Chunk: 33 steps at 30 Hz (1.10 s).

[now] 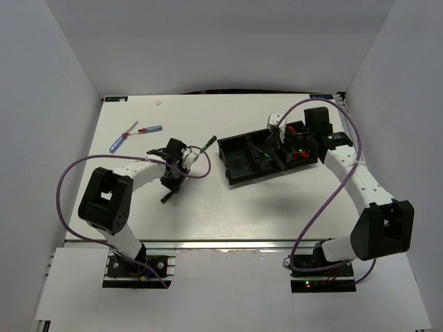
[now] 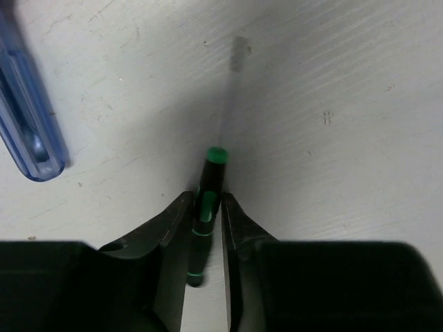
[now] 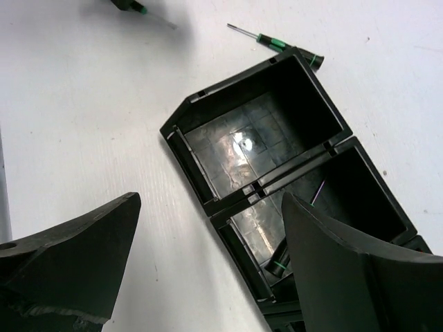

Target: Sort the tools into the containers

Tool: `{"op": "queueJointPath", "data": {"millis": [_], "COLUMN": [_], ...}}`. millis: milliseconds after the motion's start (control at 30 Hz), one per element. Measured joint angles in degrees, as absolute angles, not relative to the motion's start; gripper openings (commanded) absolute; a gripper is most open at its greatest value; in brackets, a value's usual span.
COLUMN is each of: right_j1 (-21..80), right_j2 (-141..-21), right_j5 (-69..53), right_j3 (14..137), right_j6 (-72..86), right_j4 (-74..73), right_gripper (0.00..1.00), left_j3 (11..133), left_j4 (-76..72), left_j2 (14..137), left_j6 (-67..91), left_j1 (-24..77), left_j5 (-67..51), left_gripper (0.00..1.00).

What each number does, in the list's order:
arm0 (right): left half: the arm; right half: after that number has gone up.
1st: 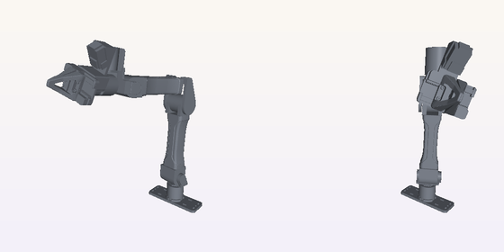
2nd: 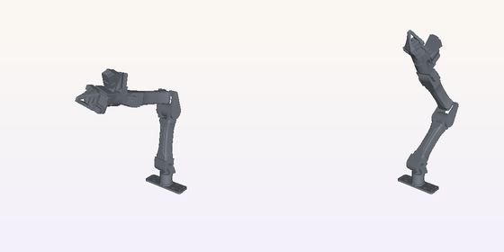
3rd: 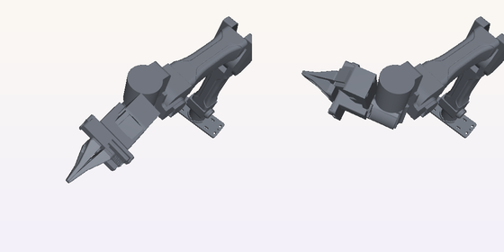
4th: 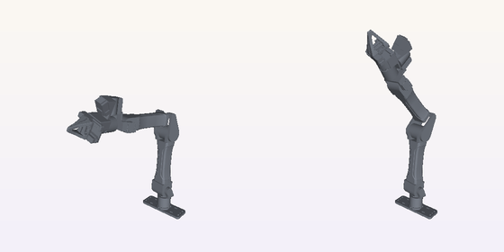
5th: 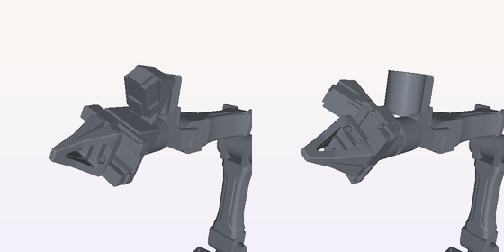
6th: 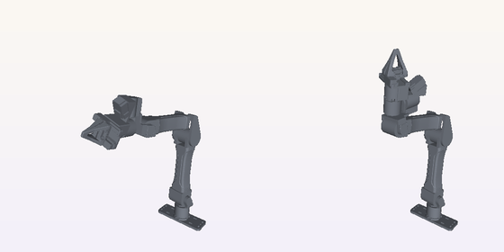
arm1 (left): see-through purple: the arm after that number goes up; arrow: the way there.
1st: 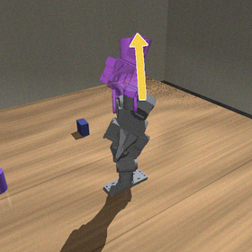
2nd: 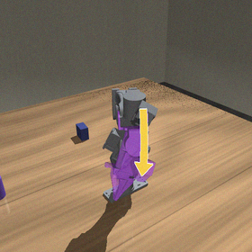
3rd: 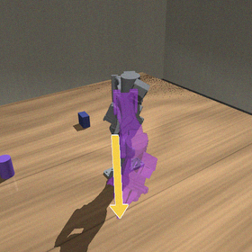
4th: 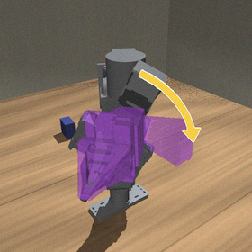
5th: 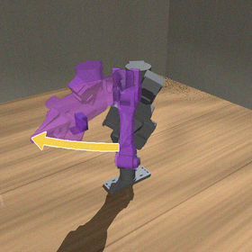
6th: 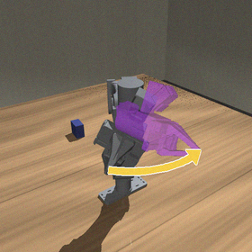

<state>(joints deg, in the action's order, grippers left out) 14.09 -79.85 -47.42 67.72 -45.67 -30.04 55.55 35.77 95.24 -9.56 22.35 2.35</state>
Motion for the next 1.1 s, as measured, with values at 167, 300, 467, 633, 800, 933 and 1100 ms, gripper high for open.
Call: {"op": "queueJointPath", "data": {"millis": [167, 300, 467, 633, 800, 933, 1100], "right_j1": [14.1, 14.1, 16.4, 22.8, 27.1, 27.9, 28.8], "right_j2": [-76.9, -75.4, -84.5, -87.8, -88.6, -93.0, -98.1], "right_j5": [-51.0, -54.8, -59.4, -58.8, -58.2, -56.7, -54.4], "right_j3": [67.1, 67.5, 75.4, 74.4, 73.0, 75.8, 78.2], "right_j6": [-46.7, -44.8, -45.3, -38.2, -21.2, -9.1, 1.7], "right_j4": [-28.4, -25.4, -32.2, -32.7, -23.6, -18.7, -15.0], "right_gripper": [0.89, 0.84, 0.70, 0.69, 0.73, 0.80, 0.80], "left_j3": [55.4, 55.3, 55.8, 57.1, 51.0, 42.6, 41.4], "left_j4": [35.5, 35.5, 35.7, 31.5, 15.4, 0.4, -6.9], "left_j2": [95.2, 94.7, 89.8, 78.3, 66.6, 63.9, 67.7], "left_j6": [-7.5, -4.8, 2.3, 12.0, 26.9, 39.7, 47.7], "left_j1": [21.9, 21.8, 21.6, 21.6, 21.6, 21.6, 22.0], "left_j5": [1.7, 0.8, -3.3, -8.9, -14.9, -18.7, -20.8], "left_gripper": [0.15, 0.00, 0.00, 0.00, 0.00, 0.00, 0.00]}}
